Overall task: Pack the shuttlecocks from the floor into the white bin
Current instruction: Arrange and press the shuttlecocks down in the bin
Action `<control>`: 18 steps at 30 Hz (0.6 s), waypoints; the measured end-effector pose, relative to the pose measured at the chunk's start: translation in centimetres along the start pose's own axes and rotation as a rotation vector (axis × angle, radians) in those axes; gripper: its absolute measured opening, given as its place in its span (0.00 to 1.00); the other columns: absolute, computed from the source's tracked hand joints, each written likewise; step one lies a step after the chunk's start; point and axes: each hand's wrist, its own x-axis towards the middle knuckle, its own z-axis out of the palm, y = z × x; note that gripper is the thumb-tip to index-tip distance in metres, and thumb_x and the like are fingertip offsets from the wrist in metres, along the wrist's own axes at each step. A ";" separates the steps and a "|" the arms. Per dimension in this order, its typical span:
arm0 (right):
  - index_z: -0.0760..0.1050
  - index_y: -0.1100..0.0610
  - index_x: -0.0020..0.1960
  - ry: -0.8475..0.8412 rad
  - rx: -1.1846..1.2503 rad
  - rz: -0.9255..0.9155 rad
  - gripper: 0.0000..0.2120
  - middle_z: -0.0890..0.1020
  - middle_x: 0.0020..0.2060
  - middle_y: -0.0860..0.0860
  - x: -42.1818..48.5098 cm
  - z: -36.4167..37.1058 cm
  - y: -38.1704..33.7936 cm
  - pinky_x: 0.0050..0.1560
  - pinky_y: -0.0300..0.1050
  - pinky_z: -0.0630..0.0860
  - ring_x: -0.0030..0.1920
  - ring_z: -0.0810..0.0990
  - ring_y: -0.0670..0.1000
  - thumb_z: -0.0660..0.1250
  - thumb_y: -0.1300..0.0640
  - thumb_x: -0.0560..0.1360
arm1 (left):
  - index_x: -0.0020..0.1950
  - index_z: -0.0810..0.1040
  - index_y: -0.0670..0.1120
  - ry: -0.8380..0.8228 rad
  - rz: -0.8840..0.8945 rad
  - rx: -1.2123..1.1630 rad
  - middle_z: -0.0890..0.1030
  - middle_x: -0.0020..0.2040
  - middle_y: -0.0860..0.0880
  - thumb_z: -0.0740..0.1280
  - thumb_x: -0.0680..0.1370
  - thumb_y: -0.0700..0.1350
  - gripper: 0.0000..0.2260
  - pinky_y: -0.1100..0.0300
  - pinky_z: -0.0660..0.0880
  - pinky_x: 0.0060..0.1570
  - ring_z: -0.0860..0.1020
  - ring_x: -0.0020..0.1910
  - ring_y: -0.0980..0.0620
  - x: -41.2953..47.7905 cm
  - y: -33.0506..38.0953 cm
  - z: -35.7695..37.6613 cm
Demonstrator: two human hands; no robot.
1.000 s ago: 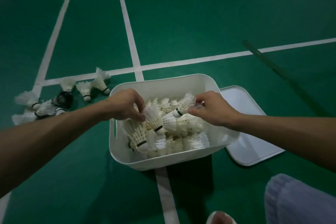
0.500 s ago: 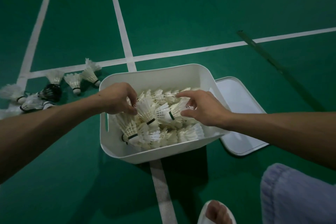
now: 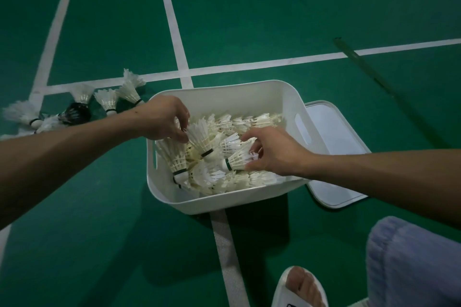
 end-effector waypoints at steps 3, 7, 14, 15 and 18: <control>0.75 0.53 0.62 -0.003 -0.001 -0.002 0.27 0.79 0.46 0.50 0.6 0.6 -0.5 0.46 0.43 0.76 0.42 0.75 0.46 0.79 0.54 0.66 | 0.41 0.82 0.46 0.001 0.007 0.000 0.77 0.62 0.46 0.75 0.71 0.46 0.04 0.61 0.64 0.48 0.72 0.52 0.51 -0.1 0.0 -0.1; 0.76 0.54 0.59 -0.018 -0.001 -0.022 0.25 0.78 0.43 0.49 1.4 2.0 -1.3 0.44 0.41 0.72 0.40 0.74 0.46 0.79 0.53 0.65 | 0.41 0.82 0.46 0.001 0.006 -0.019 0.77 0.62 0.46 0.74 0.71 0.45 0.03 0.61 0.65 0.49 0.70 0.51 0.53 -0.2 -0.4 -0.2; 0.75 0.57 0.61 -0.113 0.090 0.002 0.29 0.80 0.44 0.49 2.9 4.1 -2.4 0.42 0.38 0.75 0.41 0.79 0.47 0.80 0.54 0.64 | 0.46 0.84 0.44 0.007 0.015 0.003 0.78 0.60 0.46 0.74 0.71 0.46 0.07 0.62 0.63 0.45 0.70 0.48 0.53 -0.2 -0.5 -0.2; 0.74 0.57 0.63 -0.152 0.145 0.012 0.30 0.79 0.44 0.48 3.0 4.2 -2.4 0.41 0.37 0.76 0.40 0.79 0.46 0.80 0.56 0.64 | 0.45 0.84 0.45 0.008 0.017 0.006 0.78 0.60 0.46 0.74 0.71 0.47 0.07 0.62 0.63 0.45 0.70 0.48 0.53 -0.2 -0.5 -0.1; 0.73 0.56 0.64 -0.217 0.170 0.005 0.29 0.77 0.43 0.45 3.0 3.9 -2.0 0.42 0.36 0.77 0.38 0.78 0.42 0.79 0.61 0.65 | 0.45 0.84 0.45 0.008 0.023 -0.005 0.78 0.60 0.47 0.74 0.71 0.47 0.07 0.61 0.64 0.47 0.70 0.49 0.53 -0.2 -0.6 0.0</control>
